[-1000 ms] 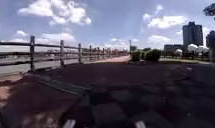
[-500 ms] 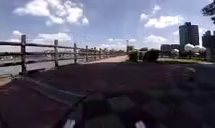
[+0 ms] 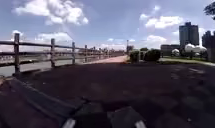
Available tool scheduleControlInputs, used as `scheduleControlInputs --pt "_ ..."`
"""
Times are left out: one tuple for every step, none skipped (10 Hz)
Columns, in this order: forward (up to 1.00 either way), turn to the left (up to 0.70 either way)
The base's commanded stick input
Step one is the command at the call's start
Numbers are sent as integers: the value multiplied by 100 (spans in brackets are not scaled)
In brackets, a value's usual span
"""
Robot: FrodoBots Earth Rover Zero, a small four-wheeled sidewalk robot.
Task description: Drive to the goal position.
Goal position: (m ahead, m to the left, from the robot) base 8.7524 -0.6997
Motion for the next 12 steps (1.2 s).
scheduleControlInputs --pt "70 0" --pt "70 0" --pt "70 0" --pt "70 0" --pt "70 0" --pt "70 0" --pt "70 0" --pt "70 0" --pt "70 0" --pt "70 0" --pt "70 0" --pt "70 0"
